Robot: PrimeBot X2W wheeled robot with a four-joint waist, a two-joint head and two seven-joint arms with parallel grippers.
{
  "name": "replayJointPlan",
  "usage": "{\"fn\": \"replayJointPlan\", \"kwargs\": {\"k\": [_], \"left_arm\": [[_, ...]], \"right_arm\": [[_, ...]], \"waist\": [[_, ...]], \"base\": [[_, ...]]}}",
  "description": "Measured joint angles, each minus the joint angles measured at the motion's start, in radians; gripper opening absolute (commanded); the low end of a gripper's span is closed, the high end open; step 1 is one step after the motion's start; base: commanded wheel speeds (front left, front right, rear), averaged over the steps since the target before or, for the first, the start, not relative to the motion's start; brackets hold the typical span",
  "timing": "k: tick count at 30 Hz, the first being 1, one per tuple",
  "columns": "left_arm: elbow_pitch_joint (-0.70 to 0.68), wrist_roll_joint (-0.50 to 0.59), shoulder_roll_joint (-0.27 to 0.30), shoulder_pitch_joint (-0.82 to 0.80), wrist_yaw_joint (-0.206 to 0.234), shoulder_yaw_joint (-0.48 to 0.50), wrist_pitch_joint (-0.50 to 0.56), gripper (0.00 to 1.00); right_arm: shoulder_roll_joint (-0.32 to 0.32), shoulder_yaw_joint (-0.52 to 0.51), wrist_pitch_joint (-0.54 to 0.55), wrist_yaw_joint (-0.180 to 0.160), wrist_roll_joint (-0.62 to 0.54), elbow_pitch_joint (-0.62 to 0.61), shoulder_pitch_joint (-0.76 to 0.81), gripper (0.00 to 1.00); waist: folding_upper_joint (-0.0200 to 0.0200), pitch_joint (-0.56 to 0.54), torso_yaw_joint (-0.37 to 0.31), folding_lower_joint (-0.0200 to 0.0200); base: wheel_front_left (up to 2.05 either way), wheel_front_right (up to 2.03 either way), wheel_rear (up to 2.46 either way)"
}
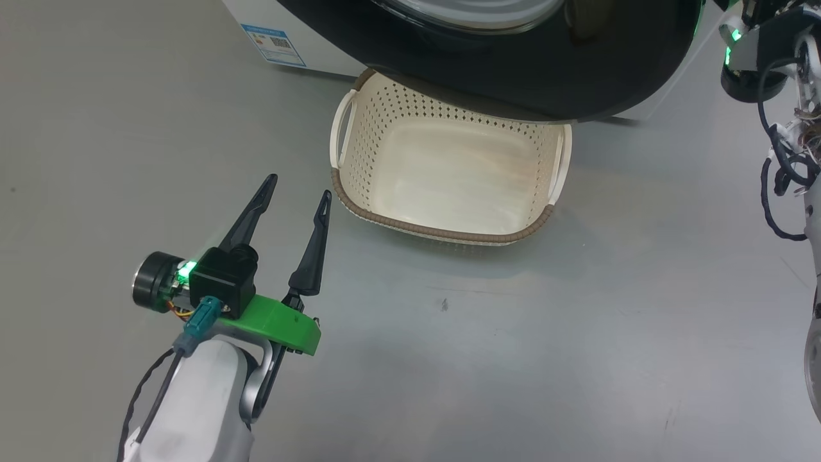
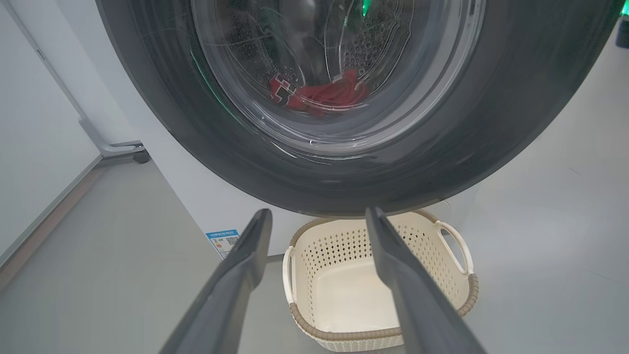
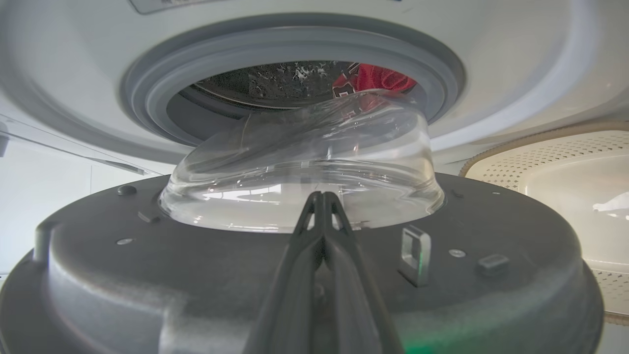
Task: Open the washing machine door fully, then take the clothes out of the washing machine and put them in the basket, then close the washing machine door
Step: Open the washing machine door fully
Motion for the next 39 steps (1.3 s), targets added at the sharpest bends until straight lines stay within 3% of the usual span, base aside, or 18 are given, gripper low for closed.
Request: {"fn": "replayJointPlan", "kwargs": {"k": [7, 24, 39], "left_arm": [[0.01, 0.002, 0.0, 0.01, 0.0, 0.007, 0.0, 1.0], [0.018, 0.009, 0.0, 0.029, -0.004, 0.006, 0.0, 1.0], [0.023, 0.017, 0.0, 0.031, -0.009, 0.021, 0.0, 1.0]], "right_arm": [[0.027, 0.005, 0.026, 0.03, 0.021, 0.008, 0.044, 0.0], [0.058, 0.014, 0.047, 0.054, 0.033, 0.01, 0.096, 0.0], [0.057, -0.089, -0.095, 0.093, 0.049, -0.073, 0.165, 0.0]], "waist": [[0.0, -0.03, -0.016, 0.0], [0.0, -0.077, -0.05, 0.0], [0.0, -0.101, -0.07, 0.0]], "base": [[0.0, 0.0, 0.0], [0.0, 0.0, 0.0], [0.0, 0.0, 0.0]]}}
